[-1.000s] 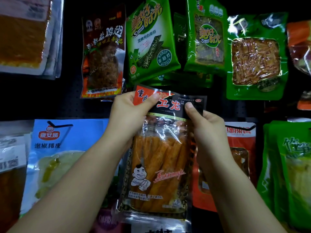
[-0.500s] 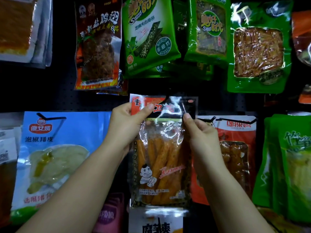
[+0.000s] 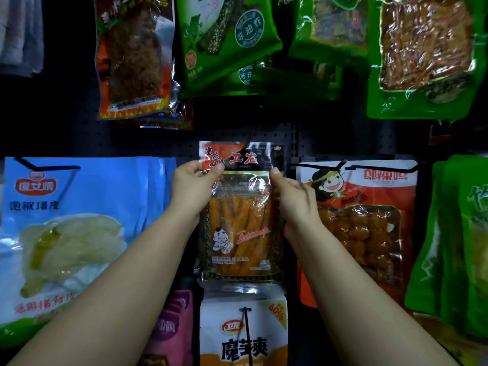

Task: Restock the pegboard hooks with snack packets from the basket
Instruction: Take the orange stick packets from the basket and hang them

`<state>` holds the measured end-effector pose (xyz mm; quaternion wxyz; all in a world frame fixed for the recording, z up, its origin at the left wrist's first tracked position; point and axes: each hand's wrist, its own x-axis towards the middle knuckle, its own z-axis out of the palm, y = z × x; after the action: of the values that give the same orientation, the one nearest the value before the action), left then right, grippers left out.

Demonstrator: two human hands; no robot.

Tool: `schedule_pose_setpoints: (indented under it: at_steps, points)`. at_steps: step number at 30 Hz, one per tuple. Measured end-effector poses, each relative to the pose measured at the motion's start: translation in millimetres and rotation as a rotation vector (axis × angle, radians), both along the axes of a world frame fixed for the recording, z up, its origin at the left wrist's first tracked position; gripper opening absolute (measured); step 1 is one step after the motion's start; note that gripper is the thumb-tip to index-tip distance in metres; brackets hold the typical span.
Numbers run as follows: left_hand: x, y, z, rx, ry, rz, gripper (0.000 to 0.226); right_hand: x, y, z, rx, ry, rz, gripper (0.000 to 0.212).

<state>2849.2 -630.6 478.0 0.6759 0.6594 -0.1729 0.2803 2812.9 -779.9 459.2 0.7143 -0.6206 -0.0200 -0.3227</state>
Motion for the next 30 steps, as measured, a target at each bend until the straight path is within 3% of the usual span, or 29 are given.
schedule_pose_setpoints:
  at_steps: [2, 6, 9, 13, 16, 18, 21, 30]
  points:
    - [8, -2, 0, 0.011, 0.023, 0.031, 0.027, 9, 0, 2, -0.004, 0.019, -0.021, 0.037]
    - [21, -6, -1, 0.002, 0.041, 0.063, 0.016, 23, -3, 6, 0.018, 0.042, -0.062, 0.050]
    - [24, -7, -11, -0.034, 0.033, 0.072, 0.030, 23, -6, -4, -0.003, -0.012, -0.065, 0.027]
    - [19, -2, -53, 0.017, -0.105, 0.161, 0.016, 16, -9, -48, -0.146, -0.055, -0.122, 0.015]
    - [15, 0, -86, 0.063, -0.160, 0.216, 0.029, 15, -9, -85, -0.213, -0.020, -0.221, 0.034]
    - [12, -2, -104, 0.051, -0.101, 0.105, 0.047, 14, -6, -101, -0.231, -0.001, -0.160, 0.048]
    - [7, -6, -122, 0.035, -0.039, -0.052, 0.070, 18, -1, -113, -0.235, -0.001, -0.060, 0.053]
    - [2, -3, -134, 0.095, -0.023, -0.006, 0.075, 18, 5, -124, -0.269, -0.014, -0.090, 0.053]
